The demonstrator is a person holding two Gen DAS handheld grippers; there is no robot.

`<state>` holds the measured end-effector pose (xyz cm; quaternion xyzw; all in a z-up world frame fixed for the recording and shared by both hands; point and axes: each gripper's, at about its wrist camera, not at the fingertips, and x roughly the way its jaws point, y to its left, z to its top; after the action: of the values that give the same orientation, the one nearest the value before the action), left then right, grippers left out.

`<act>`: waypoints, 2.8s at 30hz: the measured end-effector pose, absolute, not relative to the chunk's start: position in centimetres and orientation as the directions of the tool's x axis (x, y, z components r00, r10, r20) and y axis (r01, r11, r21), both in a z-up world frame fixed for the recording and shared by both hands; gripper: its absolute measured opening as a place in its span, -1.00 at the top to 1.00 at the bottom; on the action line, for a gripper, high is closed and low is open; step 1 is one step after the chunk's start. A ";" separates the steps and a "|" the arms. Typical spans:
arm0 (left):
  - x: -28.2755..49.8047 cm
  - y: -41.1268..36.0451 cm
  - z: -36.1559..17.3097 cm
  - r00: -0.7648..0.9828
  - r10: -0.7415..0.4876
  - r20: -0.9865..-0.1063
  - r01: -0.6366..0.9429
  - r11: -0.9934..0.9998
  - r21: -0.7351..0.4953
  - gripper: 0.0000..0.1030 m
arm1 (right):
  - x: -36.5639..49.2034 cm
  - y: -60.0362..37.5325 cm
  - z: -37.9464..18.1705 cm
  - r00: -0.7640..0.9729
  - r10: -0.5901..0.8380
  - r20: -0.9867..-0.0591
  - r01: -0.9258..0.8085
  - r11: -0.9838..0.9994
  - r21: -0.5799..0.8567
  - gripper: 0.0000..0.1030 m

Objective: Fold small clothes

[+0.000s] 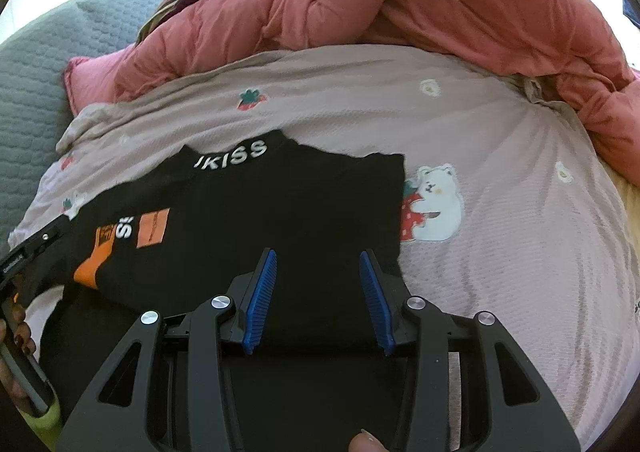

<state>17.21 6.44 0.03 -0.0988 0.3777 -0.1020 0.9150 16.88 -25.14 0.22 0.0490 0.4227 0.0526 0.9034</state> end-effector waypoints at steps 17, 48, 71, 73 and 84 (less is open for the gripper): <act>18.4 6.2 -4.5 0.548 -0.283 -0.787 0.074 0.954 -0.291 0.82 | 18.5 -24.1 -4.9 0.500 0.082 -0.862 -0.047 0.997 0.068 -0.08; 15.0 7.5 -1.5 0.607 -0.202 -0.769 0.029 0.972 -0.232 -0.40 | 16.7 -22.9 -3.1 0.523 0.196 -0.829 -0.097 0.981 0.171 -0.33; 10.9 11.2 1.6 0.671 -0.125 -0.731 -0.050 0.976 -0.212 -0.81 | 14.9 -18.1 1.5 0.578 0.254 -0.776 -0.203 0.965 0.165 -0.82; 10.5 11.9 1.8 0.672 -0.112 -0.732 -0.064 0.976 -0.209 -0.81 | 14.6 -17.3 2.0 0.582 0.263 -0.770 -0.222 0.962 0.160 -0.82; 7.4 16.2 3.0 0.692 -0.037 -0.721 -0.148 0.970 -0.192 -0.81 | 13.8 -11.8 4.5 0.602 0.311 -0.736 -0.311 0.940 0.143 -0.82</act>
<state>7.36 16.20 2.95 -0.1185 0.3911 0.0304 0.9122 13.77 -11.79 4.51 0.0000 0.4110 0.1735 0.8950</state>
